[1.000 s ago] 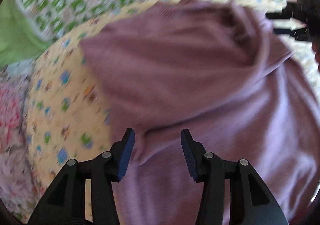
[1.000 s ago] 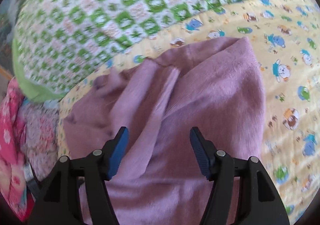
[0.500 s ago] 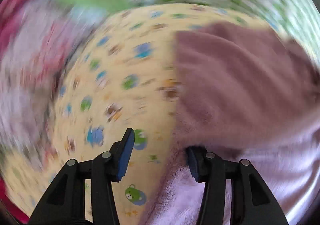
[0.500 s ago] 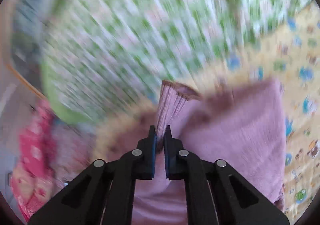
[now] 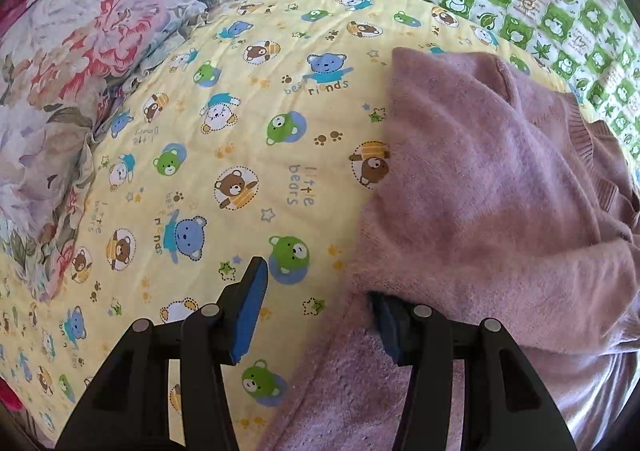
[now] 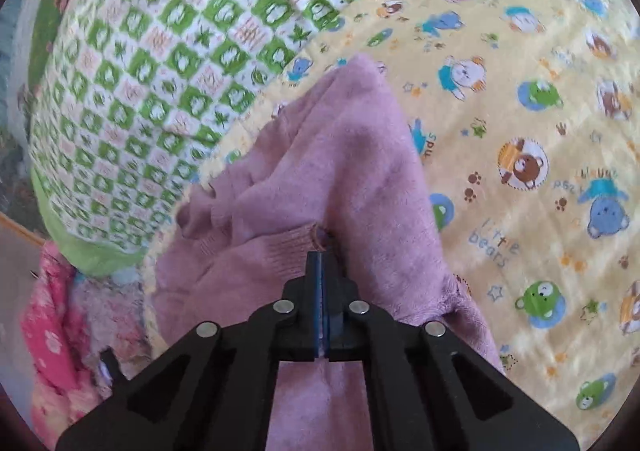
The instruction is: Fold small clothes
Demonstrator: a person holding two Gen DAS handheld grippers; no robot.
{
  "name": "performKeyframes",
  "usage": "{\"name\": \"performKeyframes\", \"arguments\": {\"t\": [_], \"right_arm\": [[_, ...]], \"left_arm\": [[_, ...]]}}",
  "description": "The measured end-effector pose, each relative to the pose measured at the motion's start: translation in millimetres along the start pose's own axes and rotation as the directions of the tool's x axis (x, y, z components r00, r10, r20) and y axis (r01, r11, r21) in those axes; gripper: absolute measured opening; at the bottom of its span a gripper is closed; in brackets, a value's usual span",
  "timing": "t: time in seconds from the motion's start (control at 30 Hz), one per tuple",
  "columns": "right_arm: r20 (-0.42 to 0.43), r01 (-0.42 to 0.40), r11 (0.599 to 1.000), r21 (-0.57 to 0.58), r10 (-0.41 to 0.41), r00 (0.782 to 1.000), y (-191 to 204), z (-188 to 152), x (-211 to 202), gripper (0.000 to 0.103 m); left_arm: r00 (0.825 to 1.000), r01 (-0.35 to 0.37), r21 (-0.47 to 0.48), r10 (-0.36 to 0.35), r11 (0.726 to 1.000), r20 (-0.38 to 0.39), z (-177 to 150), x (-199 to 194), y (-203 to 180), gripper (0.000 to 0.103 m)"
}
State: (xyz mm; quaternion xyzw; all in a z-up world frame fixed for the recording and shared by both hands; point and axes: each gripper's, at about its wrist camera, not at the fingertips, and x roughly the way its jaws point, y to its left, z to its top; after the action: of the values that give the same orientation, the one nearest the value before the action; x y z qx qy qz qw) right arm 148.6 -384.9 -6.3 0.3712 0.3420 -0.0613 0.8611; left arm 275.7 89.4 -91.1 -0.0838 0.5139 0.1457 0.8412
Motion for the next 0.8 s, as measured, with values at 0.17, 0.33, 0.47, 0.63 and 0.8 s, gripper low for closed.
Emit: {"name": "performKeyframes", "arguments": {"t": [0.17,0.33,0.47,0.63,0.8], "right_arm": [[-0.037,0.056,0.994,-0.096,-0.059,0.998,15.3,-1.4,22.2,0.048],[-0.161,0.062,0.983,-0.171,-0.09,0.983,25.3,-6.0,54.1,0.008],[0.006,-0.106,0.962,-0.25,0.11,0.994,66.5,7.9,-13.5,0.006],[-0.01,0.035,0.967,-0.253,-0.039,0.999,32.7,20.4,-14.9,0.005],[-0.131,0.12,0.952,-0.283,-0.162,0.978,8.2,1.4,10.2,0.005]], "left_arm": [[1.0,0.003,0.002,-0.003,1.0,-0.011,1.1,2.3,1.1,0.052],[1.0,-0.017,0.005,0.017,1.0,-0.021,4.2,10.4,-0.8,0.052],[1.0,-0.004,-0.065,0.004,0.998,-0.003,7.4,6.1,6.3,0.053],[1.0,-0.011,-0.093,0.01,0.996,-0.005,4.1,13.4,6.5,0.055],[1.0,-0.022,-0.053,0.023,0.998,0.006,0.5,11.8,3.2,0.06]]}}
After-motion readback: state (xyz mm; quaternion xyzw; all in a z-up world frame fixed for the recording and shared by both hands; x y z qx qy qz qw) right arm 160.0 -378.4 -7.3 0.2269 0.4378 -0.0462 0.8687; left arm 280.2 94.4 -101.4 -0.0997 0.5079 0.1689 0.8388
